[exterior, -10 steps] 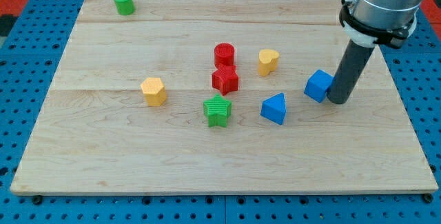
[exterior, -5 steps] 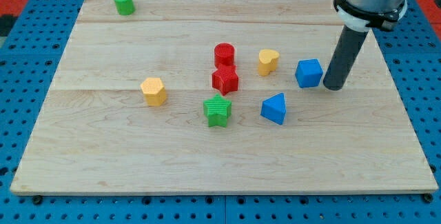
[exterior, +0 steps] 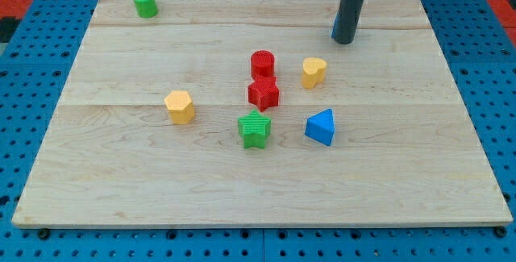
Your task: Move the blue cube to the top center of the board
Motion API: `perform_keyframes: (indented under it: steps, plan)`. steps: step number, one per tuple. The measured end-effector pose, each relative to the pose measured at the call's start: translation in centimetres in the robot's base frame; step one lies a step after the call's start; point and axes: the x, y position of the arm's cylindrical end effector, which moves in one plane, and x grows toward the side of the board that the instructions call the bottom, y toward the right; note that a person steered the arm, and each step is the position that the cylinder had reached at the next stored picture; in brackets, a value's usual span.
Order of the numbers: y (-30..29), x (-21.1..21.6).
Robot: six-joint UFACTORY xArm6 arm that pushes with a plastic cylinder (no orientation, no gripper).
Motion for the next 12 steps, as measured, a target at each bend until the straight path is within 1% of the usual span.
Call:
perform_keyframes:
  steps: [1, 2, 3, 4, 5, 6, 7, 10, 11, 12]
  plan:
    - [5.3, -4.1]
    - [4.1, -4.6]
    - [3.1, -6.3]
    - [0.1, -8.5]
    - [-3.6, -7.6]
    - [-1.6, -7.3]
    - [-3.8, -7.3]
    - [-9.3, -4.4]
    - [-12.2, -5.1]
    - [-13.7, -7.0]
